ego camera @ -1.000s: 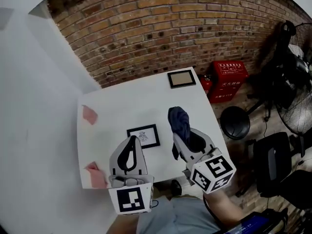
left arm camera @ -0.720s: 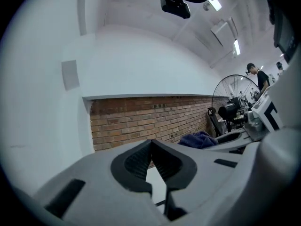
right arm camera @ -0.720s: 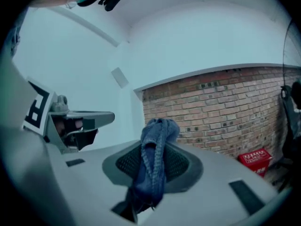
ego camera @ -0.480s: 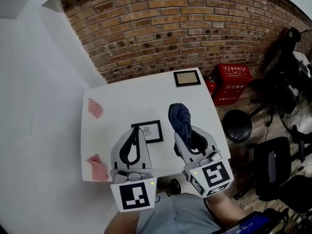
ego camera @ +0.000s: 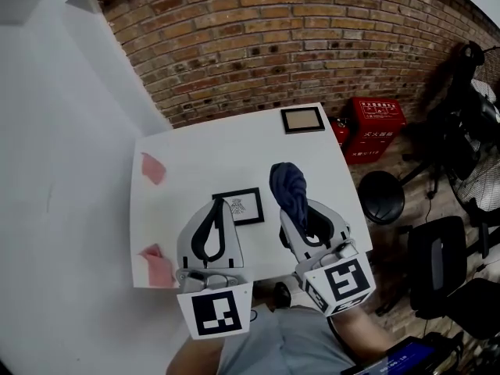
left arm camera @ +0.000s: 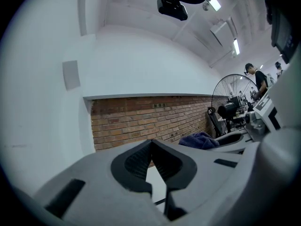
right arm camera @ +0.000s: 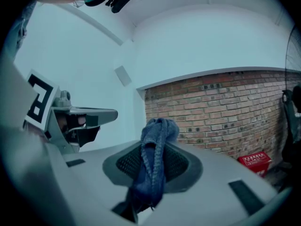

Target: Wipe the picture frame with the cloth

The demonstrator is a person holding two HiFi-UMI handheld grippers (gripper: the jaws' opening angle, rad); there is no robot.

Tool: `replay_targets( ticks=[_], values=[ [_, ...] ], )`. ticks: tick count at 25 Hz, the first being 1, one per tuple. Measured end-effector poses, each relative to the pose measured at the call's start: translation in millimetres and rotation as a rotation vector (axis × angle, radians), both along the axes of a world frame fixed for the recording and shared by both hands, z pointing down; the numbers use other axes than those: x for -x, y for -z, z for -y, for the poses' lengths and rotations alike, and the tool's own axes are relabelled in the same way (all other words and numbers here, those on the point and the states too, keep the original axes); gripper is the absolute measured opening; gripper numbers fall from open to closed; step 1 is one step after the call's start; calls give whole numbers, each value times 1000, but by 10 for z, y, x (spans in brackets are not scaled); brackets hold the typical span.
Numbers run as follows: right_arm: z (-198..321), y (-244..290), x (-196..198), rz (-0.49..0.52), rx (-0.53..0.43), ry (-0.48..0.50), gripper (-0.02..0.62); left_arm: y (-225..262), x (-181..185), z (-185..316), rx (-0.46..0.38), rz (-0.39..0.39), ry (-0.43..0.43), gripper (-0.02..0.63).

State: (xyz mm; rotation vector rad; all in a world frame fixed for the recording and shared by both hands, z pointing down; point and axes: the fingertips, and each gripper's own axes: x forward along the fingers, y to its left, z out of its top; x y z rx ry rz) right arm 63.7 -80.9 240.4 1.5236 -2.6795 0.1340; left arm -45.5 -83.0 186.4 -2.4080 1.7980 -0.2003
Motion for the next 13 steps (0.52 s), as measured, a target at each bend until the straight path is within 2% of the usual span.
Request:
replay_targets(
  ticks=[13],
  values=[
    [43, -81, -44, -6, 14, -13, 107, -63, -79, 47, 11, 4, -26, 9]
  ],
)
